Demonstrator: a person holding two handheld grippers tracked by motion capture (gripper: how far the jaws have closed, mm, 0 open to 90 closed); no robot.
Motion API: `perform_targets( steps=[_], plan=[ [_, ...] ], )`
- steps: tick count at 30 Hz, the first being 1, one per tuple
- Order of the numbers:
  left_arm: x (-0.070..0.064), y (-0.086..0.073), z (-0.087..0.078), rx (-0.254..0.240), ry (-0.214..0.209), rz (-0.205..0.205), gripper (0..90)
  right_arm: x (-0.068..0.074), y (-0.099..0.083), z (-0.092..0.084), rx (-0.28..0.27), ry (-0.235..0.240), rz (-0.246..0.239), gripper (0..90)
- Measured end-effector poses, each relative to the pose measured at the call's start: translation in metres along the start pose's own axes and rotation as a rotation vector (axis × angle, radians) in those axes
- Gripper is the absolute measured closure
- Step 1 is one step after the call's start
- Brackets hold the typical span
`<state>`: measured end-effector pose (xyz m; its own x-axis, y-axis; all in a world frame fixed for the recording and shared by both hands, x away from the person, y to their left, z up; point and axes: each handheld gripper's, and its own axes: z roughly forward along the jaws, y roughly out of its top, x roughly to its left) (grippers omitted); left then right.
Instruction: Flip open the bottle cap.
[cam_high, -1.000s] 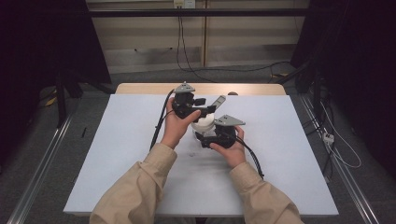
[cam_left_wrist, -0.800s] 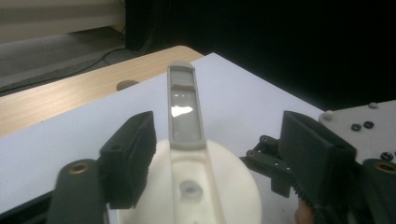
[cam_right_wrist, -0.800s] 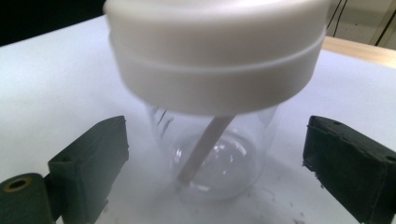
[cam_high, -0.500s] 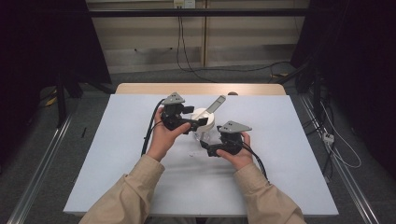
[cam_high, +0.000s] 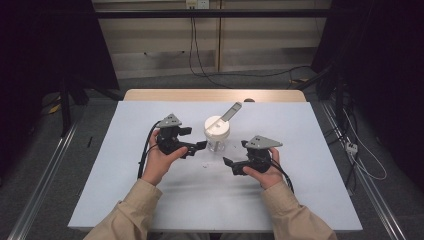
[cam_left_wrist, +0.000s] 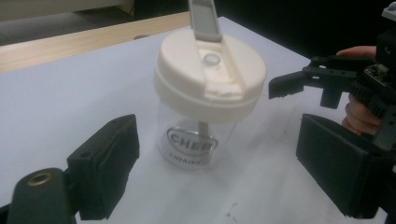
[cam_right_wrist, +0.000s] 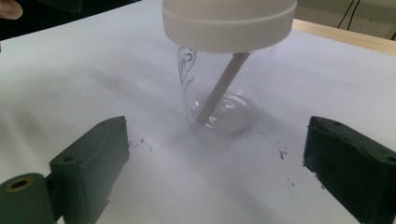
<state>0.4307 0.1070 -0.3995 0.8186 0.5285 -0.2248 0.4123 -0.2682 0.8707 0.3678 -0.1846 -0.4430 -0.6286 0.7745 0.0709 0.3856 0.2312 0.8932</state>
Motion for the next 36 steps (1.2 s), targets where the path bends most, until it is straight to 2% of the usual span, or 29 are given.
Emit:
perform_targets(
  steps=[1, 9, 17, 29, 36],
  plan=[
    [0.001, -0.003, -0.002, 0.016, 0.001, 0.005, 12.8, 0.000, -0.001, -0.001, 0.004, -0.002, -0.003, 5.6],
    [0.008, -0.025, -0.022, 0.005, 0.022, -0.006, 10.7, -0.001, -0.008, -0.013, 0.014, -0.003, -0.009, 5.6],
    [0.011, -0.037, -0.043, -0.007, 0.032, -0.011, 9.4, -0.004, -0.015, -0.026, 0.018, -0.012, -0.005, 5.5],
    [0.011, -0.057, -0.063, 0.017, 0.042, -0.022, 7.4, -0.011, -0.028, -0.046, 0.022, -0.022, 0.003, 5.5],
    [0.014, -0.069, -0.081, 0.010, 0.071, -0.019, 6.9, -0.013, -0.033, -0.056, 0.019, -0.026, 0.004, 5.5]
  ],
)
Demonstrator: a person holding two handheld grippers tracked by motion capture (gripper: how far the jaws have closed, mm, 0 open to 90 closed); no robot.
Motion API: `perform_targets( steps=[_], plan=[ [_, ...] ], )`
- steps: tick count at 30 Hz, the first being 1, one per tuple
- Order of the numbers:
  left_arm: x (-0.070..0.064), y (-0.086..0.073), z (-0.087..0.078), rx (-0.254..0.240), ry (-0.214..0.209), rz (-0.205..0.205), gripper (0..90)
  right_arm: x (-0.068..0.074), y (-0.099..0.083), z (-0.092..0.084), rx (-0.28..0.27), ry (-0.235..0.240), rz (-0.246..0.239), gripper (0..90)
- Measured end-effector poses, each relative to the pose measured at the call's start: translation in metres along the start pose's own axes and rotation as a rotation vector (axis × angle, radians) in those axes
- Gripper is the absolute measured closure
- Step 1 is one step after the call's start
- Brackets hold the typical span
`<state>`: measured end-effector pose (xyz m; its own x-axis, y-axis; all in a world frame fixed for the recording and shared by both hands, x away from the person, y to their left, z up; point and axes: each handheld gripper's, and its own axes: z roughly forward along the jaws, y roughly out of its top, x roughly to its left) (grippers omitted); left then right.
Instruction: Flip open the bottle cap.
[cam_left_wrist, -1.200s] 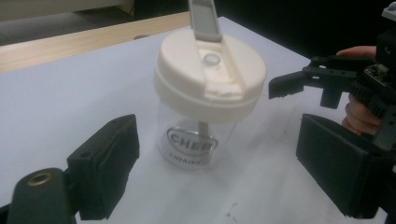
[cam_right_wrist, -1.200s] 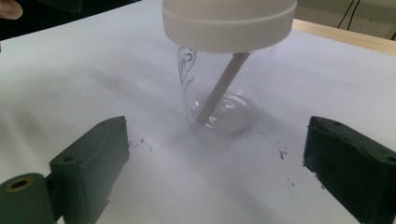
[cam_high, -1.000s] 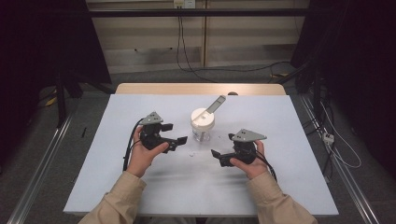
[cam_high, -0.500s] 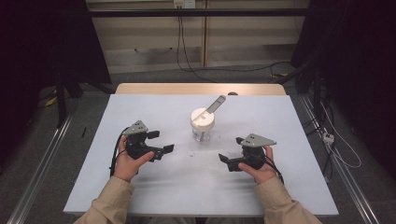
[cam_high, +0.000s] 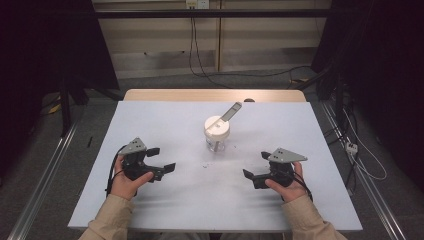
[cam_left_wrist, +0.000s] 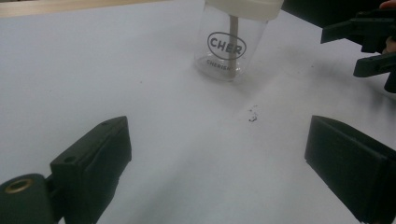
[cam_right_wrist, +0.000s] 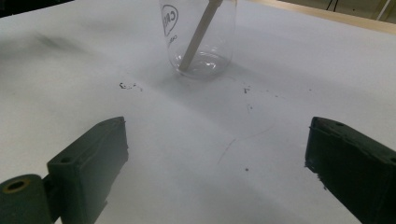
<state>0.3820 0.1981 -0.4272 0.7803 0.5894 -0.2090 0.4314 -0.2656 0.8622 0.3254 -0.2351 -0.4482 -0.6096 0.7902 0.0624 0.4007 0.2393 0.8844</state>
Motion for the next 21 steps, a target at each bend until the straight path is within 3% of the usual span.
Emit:
perform_targets(
  steps=[8, 21],
  plan=[
    [0.004, -0.011, -0.014, -0.007, 0.025, -0.005, 6.7, -0.001, -0.004, -0.007, -0.005, -0.002, 0.010, 5.9],
    [0.004, -0.018, -0.017, 0.011, 0.034, 0.000, 6.7, -0.002, -0.012, -0.018, -0.001, -0.006, -0.003, 6.5]
  ],
)
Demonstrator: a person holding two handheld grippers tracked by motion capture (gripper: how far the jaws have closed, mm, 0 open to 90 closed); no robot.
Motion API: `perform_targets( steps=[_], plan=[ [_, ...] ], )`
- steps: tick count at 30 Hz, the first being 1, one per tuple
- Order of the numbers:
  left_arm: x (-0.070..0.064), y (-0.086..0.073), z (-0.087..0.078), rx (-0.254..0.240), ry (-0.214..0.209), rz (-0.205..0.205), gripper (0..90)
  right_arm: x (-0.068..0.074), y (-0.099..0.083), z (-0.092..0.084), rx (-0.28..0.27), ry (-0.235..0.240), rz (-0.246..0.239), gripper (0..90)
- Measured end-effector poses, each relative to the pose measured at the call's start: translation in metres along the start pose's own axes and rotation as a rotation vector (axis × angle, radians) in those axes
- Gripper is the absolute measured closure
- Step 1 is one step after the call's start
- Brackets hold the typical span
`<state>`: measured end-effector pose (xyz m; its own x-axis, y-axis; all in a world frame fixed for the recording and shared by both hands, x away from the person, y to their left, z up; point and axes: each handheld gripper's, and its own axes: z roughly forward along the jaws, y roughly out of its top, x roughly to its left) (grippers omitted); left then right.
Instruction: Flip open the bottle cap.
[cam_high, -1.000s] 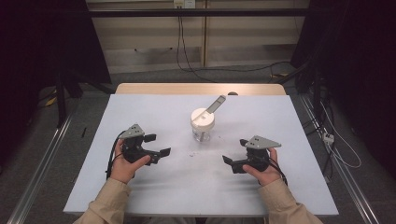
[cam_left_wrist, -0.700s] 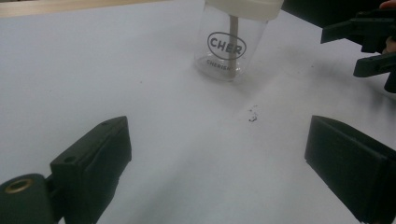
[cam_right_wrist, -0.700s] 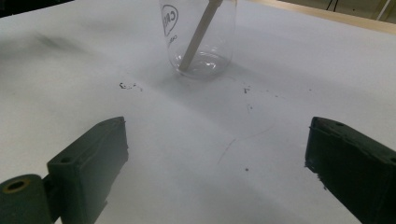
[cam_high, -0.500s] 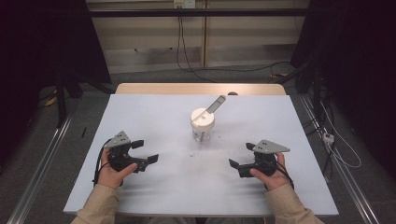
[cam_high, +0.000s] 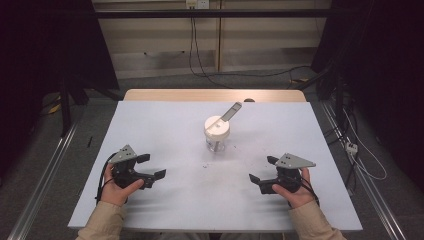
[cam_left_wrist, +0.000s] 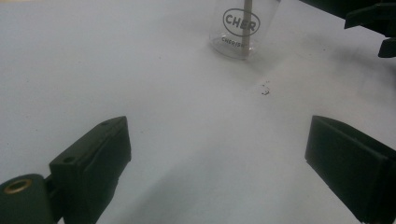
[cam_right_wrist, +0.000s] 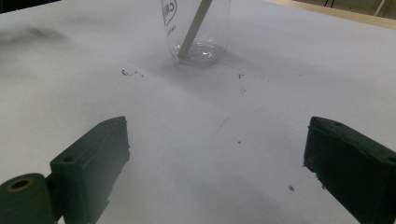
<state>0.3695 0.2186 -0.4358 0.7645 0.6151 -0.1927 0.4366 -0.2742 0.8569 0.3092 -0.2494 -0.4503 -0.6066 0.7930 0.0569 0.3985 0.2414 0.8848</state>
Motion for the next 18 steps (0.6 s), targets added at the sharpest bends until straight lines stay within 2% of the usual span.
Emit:
perform_targets(
  steps=[18],
  plan=[
    [0.001, -0.004, -0.006, 0.007, 0.017, 0.014, 6.7, -0.005, -0.009, -0.016, -0.002, -0.017, 0.001, 6.5]
  ],
)
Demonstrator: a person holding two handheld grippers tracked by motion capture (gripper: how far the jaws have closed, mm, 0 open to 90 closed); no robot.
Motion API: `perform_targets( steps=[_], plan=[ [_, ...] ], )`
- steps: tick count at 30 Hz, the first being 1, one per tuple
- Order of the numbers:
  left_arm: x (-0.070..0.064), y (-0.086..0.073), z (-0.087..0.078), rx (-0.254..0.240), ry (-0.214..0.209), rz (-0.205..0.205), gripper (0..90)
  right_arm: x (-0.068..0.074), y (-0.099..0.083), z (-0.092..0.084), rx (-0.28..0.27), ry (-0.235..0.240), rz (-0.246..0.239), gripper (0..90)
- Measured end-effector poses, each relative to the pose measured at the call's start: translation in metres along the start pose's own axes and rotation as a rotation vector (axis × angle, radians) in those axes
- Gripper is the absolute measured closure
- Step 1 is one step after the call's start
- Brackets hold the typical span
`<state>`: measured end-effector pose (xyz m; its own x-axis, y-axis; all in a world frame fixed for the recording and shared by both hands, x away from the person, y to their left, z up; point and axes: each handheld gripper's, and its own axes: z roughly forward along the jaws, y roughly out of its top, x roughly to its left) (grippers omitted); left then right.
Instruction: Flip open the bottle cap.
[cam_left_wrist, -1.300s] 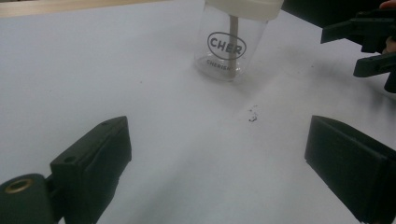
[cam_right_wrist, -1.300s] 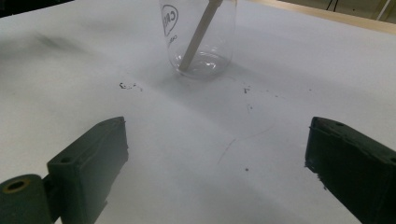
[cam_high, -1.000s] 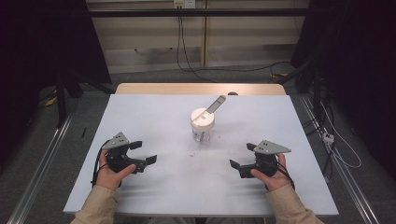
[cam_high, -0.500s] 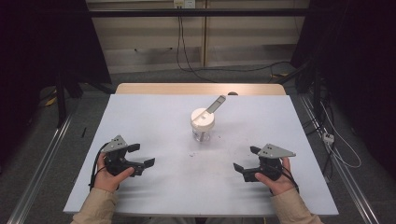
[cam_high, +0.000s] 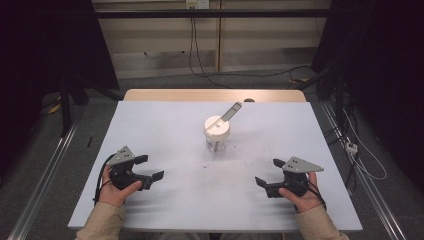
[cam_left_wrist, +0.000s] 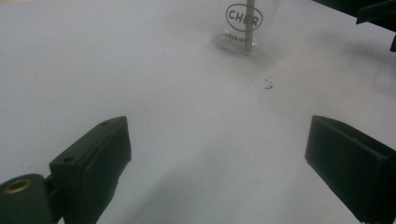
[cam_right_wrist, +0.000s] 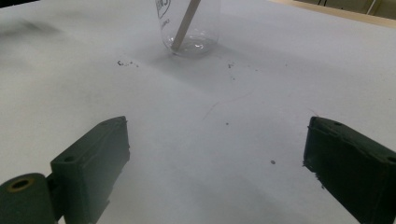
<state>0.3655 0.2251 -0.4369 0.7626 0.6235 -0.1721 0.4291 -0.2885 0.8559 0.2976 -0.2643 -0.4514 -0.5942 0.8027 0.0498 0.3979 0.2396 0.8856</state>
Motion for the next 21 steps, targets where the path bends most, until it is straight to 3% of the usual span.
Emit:
perform_targets(
  steps=[21],
  plan=[
    [0.002, -0.007, -0.012, -0.015, 0.022, -0.001, 6.7, -0.004, -0.005, -0.006, 0.010, -0.009, 0.005, 7.0]
  ],
)
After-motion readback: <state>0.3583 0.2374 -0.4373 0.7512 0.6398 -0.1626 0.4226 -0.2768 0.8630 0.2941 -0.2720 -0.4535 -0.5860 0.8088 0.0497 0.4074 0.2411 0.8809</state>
